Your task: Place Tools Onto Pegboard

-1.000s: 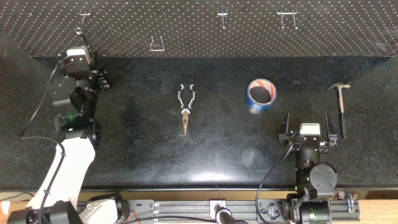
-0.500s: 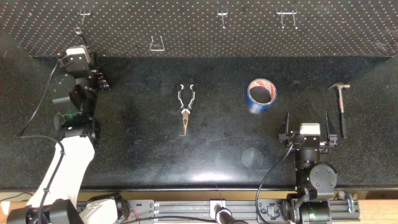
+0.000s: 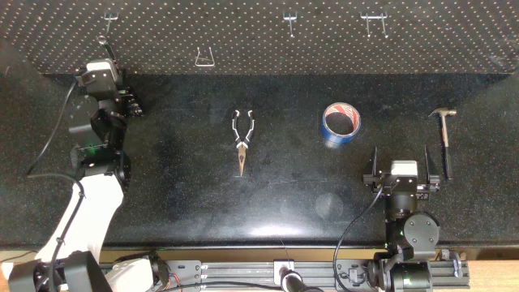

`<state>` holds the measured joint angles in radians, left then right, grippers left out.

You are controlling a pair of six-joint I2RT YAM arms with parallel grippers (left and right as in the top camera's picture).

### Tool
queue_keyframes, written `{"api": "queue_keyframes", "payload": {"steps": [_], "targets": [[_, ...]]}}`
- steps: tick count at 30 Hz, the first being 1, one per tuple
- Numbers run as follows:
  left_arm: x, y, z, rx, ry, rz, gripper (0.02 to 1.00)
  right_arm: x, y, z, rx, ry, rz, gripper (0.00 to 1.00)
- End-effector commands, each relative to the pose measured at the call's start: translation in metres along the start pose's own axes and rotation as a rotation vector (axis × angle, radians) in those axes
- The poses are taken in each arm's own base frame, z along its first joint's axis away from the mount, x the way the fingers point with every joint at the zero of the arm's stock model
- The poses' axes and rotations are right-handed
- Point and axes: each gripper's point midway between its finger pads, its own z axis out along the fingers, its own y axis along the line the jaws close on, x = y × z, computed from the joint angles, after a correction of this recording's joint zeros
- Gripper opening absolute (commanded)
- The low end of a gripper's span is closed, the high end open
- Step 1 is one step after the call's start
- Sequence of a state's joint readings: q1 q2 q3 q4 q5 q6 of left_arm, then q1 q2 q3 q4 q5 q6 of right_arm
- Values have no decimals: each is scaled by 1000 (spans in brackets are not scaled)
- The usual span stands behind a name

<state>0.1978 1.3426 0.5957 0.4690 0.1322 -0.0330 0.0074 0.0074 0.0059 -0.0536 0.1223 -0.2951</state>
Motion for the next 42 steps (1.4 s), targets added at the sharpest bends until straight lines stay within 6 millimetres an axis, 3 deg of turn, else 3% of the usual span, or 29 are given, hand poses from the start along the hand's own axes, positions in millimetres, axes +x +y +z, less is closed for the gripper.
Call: {"api": "queue_keyframes", "payload": {"steps": [1, 42], "targets": [[-14, 1, 4, 6, -32, -16, 29, 4, -3, 0, 19, 16, -11, 976], [-17, 2, 12, 8, -47, 22, 29, 4, -3, 0, 19, 16, -11, 976]]}}
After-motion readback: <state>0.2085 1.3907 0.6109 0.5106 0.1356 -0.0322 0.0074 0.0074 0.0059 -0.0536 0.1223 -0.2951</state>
